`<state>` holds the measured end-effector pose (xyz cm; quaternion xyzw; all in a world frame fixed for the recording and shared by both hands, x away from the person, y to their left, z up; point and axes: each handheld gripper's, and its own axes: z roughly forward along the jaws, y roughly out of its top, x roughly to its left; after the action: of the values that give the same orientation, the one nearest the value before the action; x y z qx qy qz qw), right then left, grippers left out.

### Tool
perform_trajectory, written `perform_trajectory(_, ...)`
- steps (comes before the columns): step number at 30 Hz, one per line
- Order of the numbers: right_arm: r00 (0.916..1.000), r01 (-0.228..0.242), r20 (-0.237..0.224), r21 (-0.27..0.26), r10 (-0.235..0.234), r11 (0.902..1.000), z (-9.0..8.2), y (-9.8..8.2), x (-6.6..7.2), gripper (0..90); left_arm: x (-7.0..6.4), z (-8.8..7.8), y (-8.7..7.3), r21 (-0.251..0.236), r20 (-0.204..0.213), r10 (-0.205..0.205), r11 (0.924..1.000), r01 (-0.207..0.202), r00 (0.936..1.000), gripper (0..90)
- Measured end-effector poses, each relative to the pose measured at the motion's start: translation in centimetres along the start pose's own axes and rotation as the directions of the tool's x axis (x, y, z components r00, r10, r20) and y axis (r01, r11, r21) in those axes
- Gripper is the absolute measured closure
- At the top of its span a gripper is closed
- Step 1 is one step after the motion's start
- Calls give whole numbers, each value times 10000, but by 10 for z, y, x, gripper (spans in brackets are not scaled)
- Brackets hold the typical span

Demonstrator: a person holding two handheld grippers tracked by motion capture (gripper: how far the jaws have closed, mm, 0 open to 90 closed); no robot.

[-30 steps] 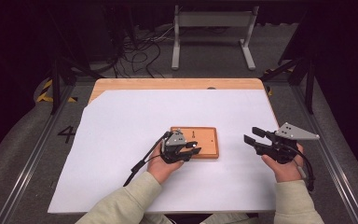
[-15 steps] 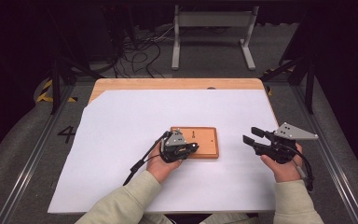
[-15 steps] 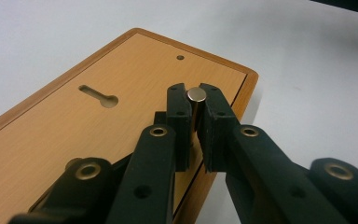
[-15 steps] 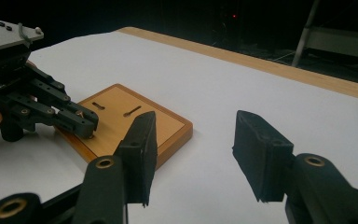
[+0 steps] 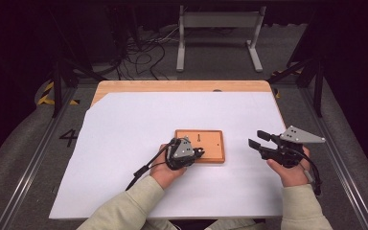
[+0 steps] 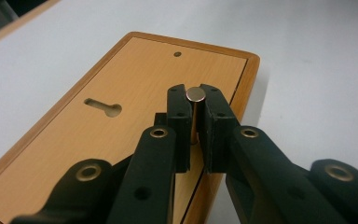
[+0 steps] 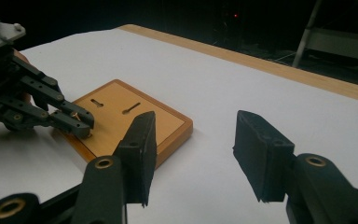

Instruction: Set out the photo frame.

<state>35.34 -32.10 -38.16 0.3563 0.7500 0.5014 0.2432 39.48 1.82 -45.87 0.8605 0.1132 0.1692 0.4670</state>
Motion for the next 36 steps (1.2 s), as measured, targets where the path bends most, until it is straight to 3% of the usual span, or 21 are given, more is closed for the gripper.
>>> perform_trajectory(7, 9994, 312, -147, -12, -312, 9995, 2, 1, 3, 517, -7, -3, 0, 113, -279, 1033, 9946, -1030, 9943, 836)
perform_trajectory(10, 9994, 284, -205, 42, -283, 9996, 3, 1, 4, 524, -11, -5, 1, 233, -403, 1569, 9875, -1561, 9868, 837)
perform_trajectory(17, 9993, 274, -266, 184, -269, 9995, 5, 3, 5, 529, -21, -9, 2, 582, -624, 2680, 9626, -2645, 9614, 838)
perform_trajectory(19, 9991, 242, -341, 262, -233, 9994, 6, 4, 6, 529, -23, -9, 2, 613, -688, 2820, 9586, -2781, 9569, 837)
perform_trajectory(22, 9982, 267, -557, 427, -243, 9987, 9, 5, 8, 554, -24, -9, 1, 587, -751, 2851, 9579, -2812, 9555, 836)
perform_trajectory(26, 9955, 301, -914, 553, -250, 9980, 11, 9, 12, 571, -28, -10, -1, 671, -947, 3268, 9445, -3215, 9403, 835)
perform_trajectory(31, 9936, 377, -1092, 759, -293, 9964, 15, 13, 16, 558, -29, -9, -3, 654, -1003, 3234, 9458, -3182, 9409, 836)
perform_trajectory(34, 9922, 398, -1211, 921, -285, 9950, 18, 17, 18, 548, -29, -9, -3, 689, -1070, 3325, 9426, -3266, 9370, 836)
perform_trajectory(36, 9928, 243, -1194, 1214, -97, 9923, 22, 22, 18, 480, -30, -9, -4, 699, -1099, 3298, 9436, -3237, 9376, 836)
